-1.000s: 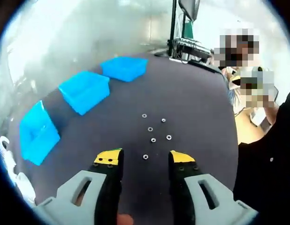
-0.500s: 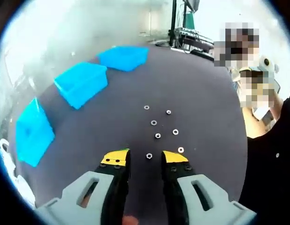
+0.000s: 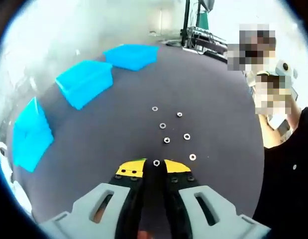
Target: Sort the screws, nuts, and washers into the corresponding bins
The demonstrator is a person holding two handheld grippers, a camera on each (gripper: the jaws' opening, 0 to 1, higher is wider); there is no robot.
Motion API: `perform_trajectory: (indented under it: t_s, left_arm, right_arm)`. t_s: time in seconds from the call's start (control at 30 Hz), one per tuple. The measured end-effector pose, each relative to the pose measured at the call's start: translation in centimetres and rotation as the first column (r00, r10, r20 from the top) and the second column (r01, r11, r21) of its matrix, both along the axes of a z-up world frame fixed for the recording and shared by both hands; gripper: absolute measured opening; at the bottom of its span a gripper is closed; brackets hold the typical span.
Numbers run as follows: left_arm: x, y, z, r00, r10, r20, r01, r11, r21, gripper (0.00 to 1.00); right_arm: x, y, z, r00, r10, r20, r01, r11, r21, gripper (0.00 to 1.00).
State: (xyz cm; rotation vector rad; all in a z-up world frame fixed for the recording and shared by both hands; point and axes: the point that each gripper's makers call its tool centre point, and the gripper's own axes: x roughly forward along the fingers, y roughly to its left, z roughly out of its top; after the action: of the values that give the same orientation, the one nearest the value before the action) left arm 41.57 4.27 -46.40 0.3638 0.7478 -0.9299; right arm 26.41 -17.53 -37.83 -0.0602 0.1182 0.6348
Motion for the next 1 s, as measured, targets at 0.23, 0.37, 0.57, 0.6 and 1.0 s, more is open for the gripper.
perform_trajectory:
  t_s: [0.23,0.37,0.57,0.6,1.0]
  left_arm:
    - [-0.2,-0.1,0.0,1.000,0.009,-0.002,-0.009,1.000,-0.011,0.06]
    - [0.4,0.0,0.6,0.997,0.064,0.038,-0.061,0.995,-0.076,0.06]
    - [-0.1,0.4,1.7,0.990,0.135,0.048,-0.124,0.976,-0.178,0.05]
    - [-0.1,0.5,2.0,0.988,0.145,0.059,-0.131,0.972,-0.195,0.05]
    - [-0.5,2.3,8.8,0.908,0.311,0.283,-0.166,0.884,-0.438,0.05]
  right_arm:
    - [-0.1,-0.1,0.1,1.000,-0.001,0.003,0.001,1.000,0.001,0.37]
    - [-0.1,-0.1,0.2,1.000,-0.001,0.007,0.001,1.000,0.006,0.37]
    - [0.2,0.0,0.4,1.000,0.000,0.011,0.000,1.000,0.006,0.37]
    - [0.2,0.1,0.5,1.000,0.002,0.012,-0.002,1.000,0.006,0.37]
    - [0.4,1.0,1.4,0.999,0.012,0.034,-0.012,1.000,0.010,0.37]
